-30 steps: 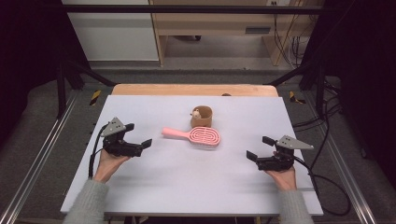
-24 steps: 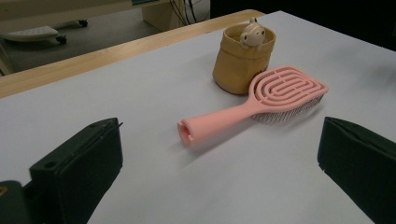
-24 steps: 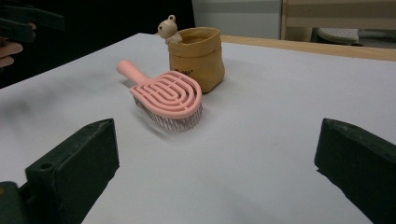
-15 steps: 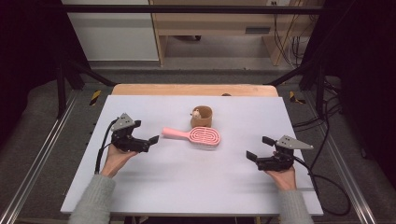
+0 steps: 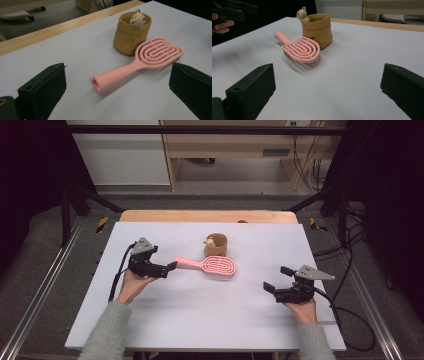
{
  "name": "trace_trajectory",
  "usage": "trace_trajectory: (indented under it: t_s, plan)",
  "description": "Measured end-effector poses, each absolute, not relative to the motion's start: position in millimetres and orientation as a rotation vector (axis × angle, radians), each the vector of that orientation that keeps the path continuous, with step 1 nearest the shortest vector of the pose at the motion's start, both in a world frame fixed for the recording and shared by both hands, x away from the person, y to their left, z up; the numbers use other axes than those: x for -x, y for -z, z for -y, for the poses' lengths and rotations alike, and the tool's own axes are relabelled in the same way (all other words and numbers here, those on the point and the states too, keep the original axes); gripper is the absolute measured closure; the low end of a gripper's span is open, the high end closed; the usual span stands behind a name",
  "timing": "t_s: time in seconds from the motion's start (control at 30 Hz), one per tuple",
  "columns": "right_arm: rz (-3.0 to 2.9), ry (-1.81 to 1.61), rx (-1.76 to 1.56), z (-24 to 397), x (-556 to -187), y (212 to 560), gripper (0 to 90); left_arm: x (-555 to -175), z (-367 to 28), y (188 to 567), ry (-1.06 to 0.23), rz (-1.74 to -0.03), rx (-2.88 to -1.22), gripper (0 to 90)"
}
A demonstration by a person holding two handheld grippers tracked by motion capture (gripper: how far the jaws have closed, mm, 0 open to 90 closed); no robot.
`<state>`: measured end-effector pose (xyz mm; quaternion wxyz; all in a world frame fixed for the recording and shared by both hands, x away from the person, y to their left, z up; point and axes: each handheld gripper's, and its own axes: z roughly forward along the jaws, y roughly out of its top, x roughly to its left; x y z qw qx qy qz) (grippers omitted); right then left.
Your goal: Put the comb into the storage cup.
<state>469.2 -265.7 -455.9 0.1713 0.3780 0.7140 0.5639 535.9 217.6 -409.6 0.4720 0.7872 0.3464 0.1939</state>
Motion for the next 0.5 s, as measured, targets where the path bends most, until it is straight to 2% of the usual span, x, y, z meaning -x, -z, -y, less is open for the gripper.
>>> trace_trajectory:
  t_s: [0.3, 0.5]
  plan:
    - [-2.027, -1.599, -1.071, 265.5, -469.5, 456.3, 0.3, -548.2, -207.2, 414.6, -0.485, -0.901, -1.939, 5.4]
    - [-2.028, -1.599, -1.071, 264.8, -469.7, 456.8, 0.4, -553.3, -202.9, 417.6, -0.498, -0.922, -1.929, 12.2]
